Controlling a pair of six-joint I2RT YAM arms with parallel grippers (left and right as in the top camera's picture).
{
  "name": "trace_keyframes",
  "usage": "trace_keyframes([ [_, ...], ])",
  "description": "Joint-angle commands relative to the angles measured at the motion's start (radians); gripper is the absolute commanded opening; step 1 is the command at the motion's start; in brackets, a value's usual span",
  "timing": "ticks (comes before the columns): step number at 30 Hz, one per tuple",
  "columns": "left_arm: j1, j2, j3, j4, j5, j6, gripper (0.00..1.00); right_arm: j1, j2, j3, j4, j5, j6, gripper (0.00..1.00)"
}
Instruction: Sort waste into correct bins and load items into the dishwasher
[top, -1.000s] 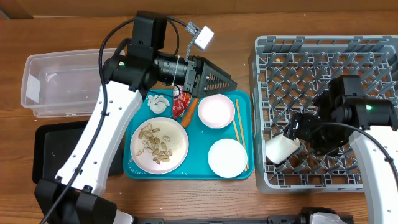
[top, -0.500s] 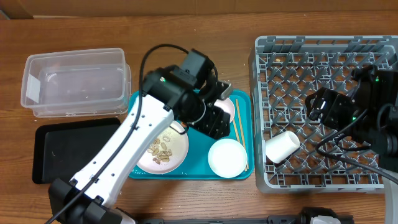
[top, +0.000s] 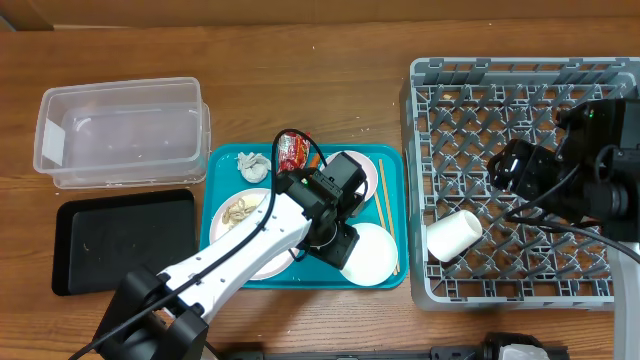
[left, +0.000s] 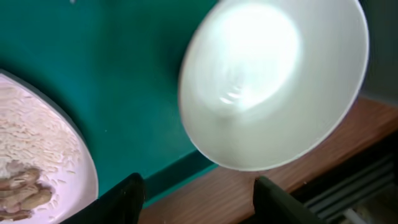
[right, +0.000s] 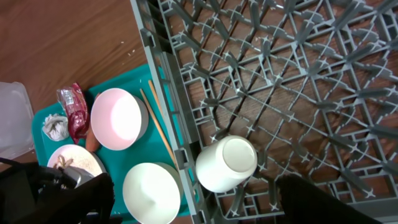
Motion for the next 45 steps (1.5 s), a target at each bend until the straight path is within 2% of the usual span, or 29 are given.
trace_keyframes([
  [1, -0.006, 0.0, -0.013, 0.027, -0.051, -0.026, 0.59, -0.005, 0.002, 0.009, -0.006, 0.006, 0.008, 0.89],
  [5, -0.006, 0.0, -0.013, 0.039, -0.062, -0.026, 0.58, -0.004, 0.002, 0.0, -0.035, -0.069, -0.056, 0.88],
  [8, 0.002, -0.001, -0.011, 0.022, -0.061, -0.043, 0.44, 0.011, 0.002, -0.029, -0.082, -0.212, -0.174, 0.84],
  [11, 0.039, -0.007, 0.02, -0.014, -0.032, -0.072, 0.43, 0.057, 0.002, -0.086, -0.117, -0.29, -0.251, 0.76],
  [14, 0.108, -0.024, 0.104, -0.074, -0.006, -0.075, 0.41, 0.139, 0.001, -0.153, -0.124, -0.298, -0.284, 0.74],
  [16, 0.169, -0.043, 0.181, -0.119, -0.009, -0.07, 0.44, 0.216, 0.001, -0.194, -0.109, -0.297, -0.297, 0.73],
  [19, 0.259, -0.066, 0.294, -0.174, -0.024, -0.067, 0.55, 0.33, 0.001, -0.25, -0.056, -0.292, -0.292, 0.73],
  [23, 0.388, -0.084, 0.43, -0.235, -0.026, -0.068, 0.59, 0.478, 0.002, -0.349, 0.059, -0.162, -0.171, 0.73],
  [25, 0.446, -0.09, 0.475, -0.243, -0.026, -0.069, 0.66, 0.539, 0.006, -0.411, 0.135, -0.079, -0.106, 0.71],
  [26, 0.485, -0.093, 0.492, -0.235, -0.027, -0.068, 1.0, 0.573, 0.011, -0.457, 0.198, -0.044, -0.076, 0.7],
  [34, 0.614, -0.093, 0.502, -0.216, -0.023, -0.071, 1.0, 0.626, 0.105, -0.59, 0.459, -0.04, -0.054, 0.64],
  [40, 0.625, -0.093, 0.502, -0.216, -0.024, -0.071, 1.0, 0.628, 0.222, -0.592, 0.52, 0.019, -0.053, 0.63],
  [45, 0.625, -0.093, 0.502, -0.216, -0.024, -0.071, 1.0, 0.629, 0.313, -0.592, 0.558, 0.018, -0.052, 0.57],
])
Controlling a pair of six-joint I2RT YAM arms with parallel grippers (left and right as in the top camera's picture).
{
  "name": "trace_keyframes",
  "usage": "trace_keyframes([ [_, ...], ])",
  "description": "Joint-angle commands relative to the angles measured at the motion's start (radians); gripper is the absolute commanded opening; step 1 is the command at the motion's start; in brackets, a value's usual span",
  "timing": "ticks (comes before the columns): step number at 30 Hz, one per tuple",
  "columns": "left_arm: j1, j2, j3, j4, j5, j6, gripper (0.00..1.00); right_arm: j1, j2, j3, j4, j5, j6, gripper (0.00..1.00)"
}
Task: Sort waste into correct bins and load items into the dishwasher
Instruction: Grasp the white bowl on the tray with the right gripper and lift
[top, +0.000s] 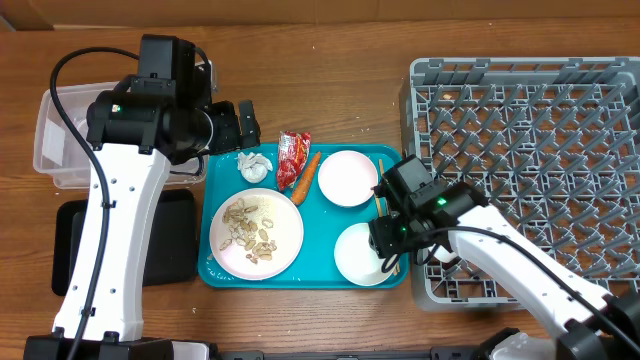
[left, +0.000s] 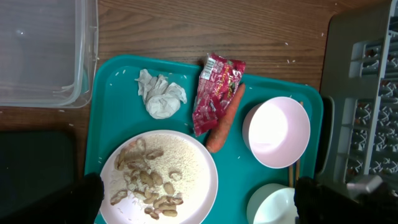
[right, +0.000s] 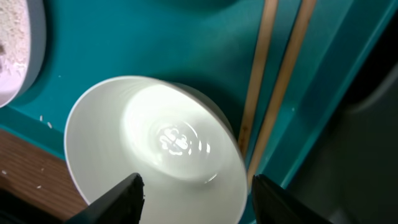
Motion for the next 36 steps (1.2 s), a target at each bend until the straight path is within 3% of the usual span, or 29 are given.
trace_keyframes([
  [1, 0.002, -0.007, 0.013, 0.0, -0.003, -0.006, 1.0, -0.003, 0.058, -0.008, -0.005, 0.038, 0.002, 0.56],
  [8, 0.002, -0.007, 0.013, 0.0, -0.003, -0.006, 1.0, -0.003, 0.1, -0.008, -0.01, 0.038, 0.006, 0.41],
  [13, 0.002, -0.007, 0.013, 0.0, -0.003, -0.006, 1.0, -0.003, 0.1, -0.006, -0.007, 0.039, 0.007, 0.24],
  [15, 0.002, -0.007, 0.013, 0.0, -0.003, -0.006, 1.0, -0.003, 0.099, -0.003, -0.005, 0.039, 0.011, 0.11],
  [21, 0.002, -0.007, 0.013, 0.0, -0.003, -0.006, 1.0, -0.003, 0.076, 0.085, -0.075, 0.039, 0.034, 0.04],
  [27, 0.002, -0.007, 0.013, 0.0, -0.003, -0.006, 1.0, -0.003, -0.004, 0.245, -0.181, 0.1, 0.07, 0.04],
  [32, 0.002, -0.007, 0.013, 0.0, -0.003, -0.006, 1.0, -0.006, -0.078, 0.36, -0.269, 0.369, 0.164, 0.04],
  [36, 0.002, -0.007, 0.013, 0.0, -0.003, -0.006, 1.0, -0.006, -0.132, 0.392, -0.299, 0.708, 0.309, 0.04],
])
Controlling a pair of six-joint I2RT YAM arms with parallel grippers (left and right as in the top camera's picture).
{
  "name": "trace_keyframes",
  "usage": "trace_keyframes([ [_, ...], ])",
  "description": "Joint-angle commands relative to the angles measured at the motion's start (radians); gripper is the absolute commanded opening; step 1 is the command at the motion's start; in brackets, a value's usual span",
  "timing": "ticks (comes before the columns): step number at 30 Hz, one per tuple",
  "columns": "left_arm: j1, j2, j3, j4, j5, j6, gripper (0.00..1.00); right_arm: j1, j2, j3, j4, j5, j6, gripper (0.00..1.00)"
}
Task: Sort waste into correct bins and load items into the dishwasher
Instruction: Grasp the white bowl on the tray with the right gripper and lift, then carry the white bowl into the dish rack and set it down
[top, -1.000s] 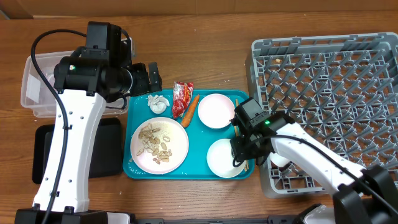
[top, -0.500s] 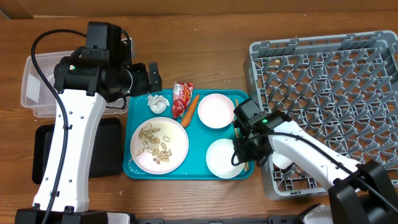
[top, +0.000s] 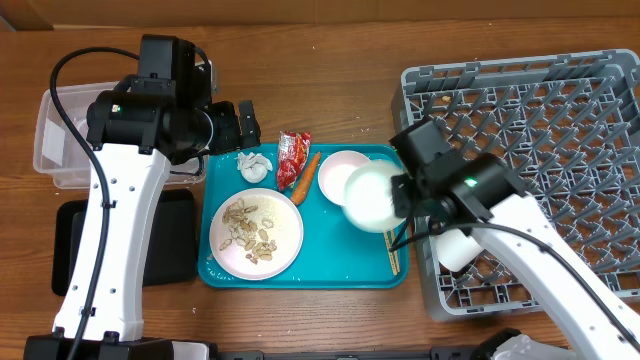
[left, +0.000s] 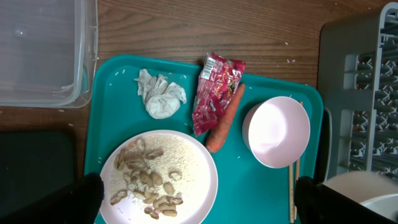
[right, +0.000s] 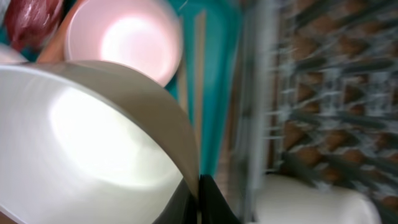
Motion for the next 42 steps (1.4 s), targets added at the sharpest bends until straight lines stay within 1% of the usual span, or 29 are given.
trace_keyframes([
  [1, 0.002, -0.007, 0.013, 0.001, -0.003, -0.006, 1.0, -0.009, -0.049, 0.031, -0.014, 0.413, 0.177, 0.04],
  [4, 0.002, -0.007, 0.013, 0.001, -0.003, -0.006, 1.0, -0.023, -0.051, 0.029, -0.035, 0.658, 0.301, 0.04],
  [6, 0.002, -0.007, 0.013, 0.001, -0.003, -0.006, 1.0, -0.04, -0.047, 0.025, -0.029, 0.767, 0.342, 0.04],
  [10, 0.002, -0.007, 0.013, 0.001, -0.003, -0.006, 1.0, -0.092, -0.015, 0.025, 0.012, 0.852, 0.359, 0.04],
  [15, 0.002, -0.007, 0.013, 0.001, -0.003, -0.006, 1.0, -0.168, 0.085, 0.025, 0.054, 0.942, 0.354, 0.04],
  [19, 0.002, -0.007, 0.013, 0.001, -0.003, -0.006, 1.0, -0.211, 0.184, 0.024, 0.048, 0.943, 0.351, 0.04],
  [21, 0.002, -0.007, 0.013, 0.001, -0.003, -0.006, 1.0, -0.213, 0.224, 0.024, 0.043, 0.954, 0.351, 0.04],
  [24, 0.002, -0.007, 0.013, 0.001, -0.003, -0.006, 1.0, -0.213, 0.288, 0.024, 0.048, 1.027, 0.351, 0.04],
  [28, 0.002, -0.007, 0.013, 0.001, -0.003, -0.006, 1.0, -0.213, 0.339, 0.025, 0.05, 1.038, 0.351, 0.04],
  [35, 0.002, -0.007, 0.013, 0.001, -0.003, -0.006, 1.0, -0.208, 0.397, 0.024, 0.063, 1.052, 0.351, 0.05],
  [42, 0.002, -0.007, 0.013, 0.001, -0.003, -0.006, 1.0, -0.203, 0.399, 0.025, 0.069, 1.078, 0.325, 0.06],
])
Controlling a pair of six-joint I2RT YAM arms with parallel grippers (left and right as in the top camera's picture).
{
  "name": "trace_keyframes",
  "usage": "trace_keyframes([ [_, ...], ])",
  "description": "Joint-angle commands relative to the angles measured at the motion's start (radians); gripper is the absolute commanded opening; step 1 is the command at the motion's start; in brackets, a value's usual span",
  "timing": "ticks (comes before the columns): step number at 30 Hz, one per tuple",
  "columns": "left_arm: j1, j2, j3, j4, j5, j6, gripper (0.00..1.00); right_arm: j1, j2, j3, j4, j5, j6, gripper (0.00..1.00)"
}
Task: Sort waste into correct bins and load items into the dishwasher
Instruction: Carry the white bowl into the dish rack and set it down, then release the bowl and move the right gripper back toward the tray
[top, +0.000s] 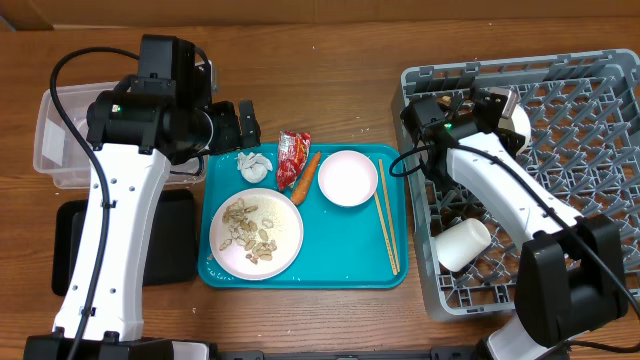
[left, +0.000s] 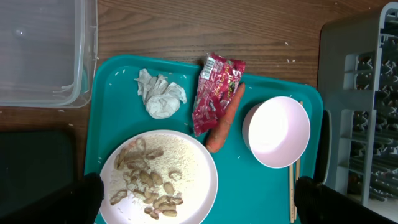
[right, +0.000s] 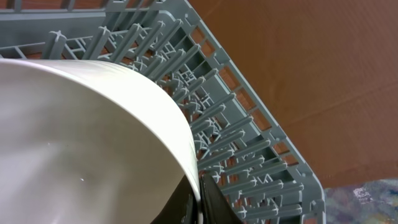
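Note:
My right gripper (right: 198, 198) is shut on the rim of a white bowl (right: 81, 143), held on edge over the far-left part of the grey dish rack (top: 570, 190); in the overhead view the bowl (top: 516, 116) shows beside the wrist. A white cup (top: 459, 243) lies in the rack's near-left corner. The teal tray (top: 330, 270) holds a pink bowl (left: 278, 131), a plate of rice and peanuts (left: 158, 180), chopsticks (top: 387, 216), a carrot (left: 222, 127), a red wrapper (left: 214, 90) and a crumpled tissue (left: 160, 94). My left gripper (left: 199, 193) hangs open high above the tray.
A clear plastic bin (top: 120, 130) stands at the far left, with a black tray (top: 120, 240) in front of it. The rack sits slightly skewed, close against the tray's right edge. Bare wooden table (top: 330, 70) lies behind the tray.
My right gripper has carried the white bowl from above the tray's right side to over the rack's far-left part, and the bowl is now turned on edge. The left arm has not moved.
First my left arm reached over the white bowl on the tray while the right arm was over the rack. Then the left arm was back by the clear bin and the right gripper stood open at the bowl. Then it held the bowl lifted, now over the rack.

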Motion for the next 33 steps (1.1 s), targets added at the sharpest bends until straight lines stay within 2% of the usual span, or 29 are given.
trace_keyframes([
  [1, 0.002, -0.007, 0.013, 0.0, -0.003, -0.006, 1.0, 0.005, 0.011, 0.014, 0.006, 0.042, -0.005, 0.06],
  [6, 0.002, -0.007, 0.013, 0.0, -0.003, -0.006, 1.0, 0.005, 0.01, 0.015, 0.011, 0.089, -0.006, 0.06],
  [11, 0.002, -0.007, 0.013, 0.0, -0.003, -0.006, 1.0, 0.006, 0.01, 0.015, 0.012, 0.032, -0.006, 0.06],
  [15, 0.002, -0.007, 0.013, 0.0, -0.003, -0.006, 1.0, 0.013, 0.011, 0.009, 0.007, -0.063, -0.005, 0.14],
  [25, 0.002, -0.007, 0.013, 0.0, -0.003, -0.006, 1.0, 0.106, 0.011, 0.008, -0.022, -0.006, -0.006, 0.16],
  [31, 0.002, -0.007, 0.013, 0.0, -0.003, -0.006, 1.0, 0.111, 0.01, 0.008, -0.031, 0.01, -0.009, 0.17],
  [33, 0.002, -0.007, 0.013, 0.001, -0.003, -0.006, 1.0, 0.117, 0.01, 0.008, -0.073, -0.021, -0.01, 0.23],
])
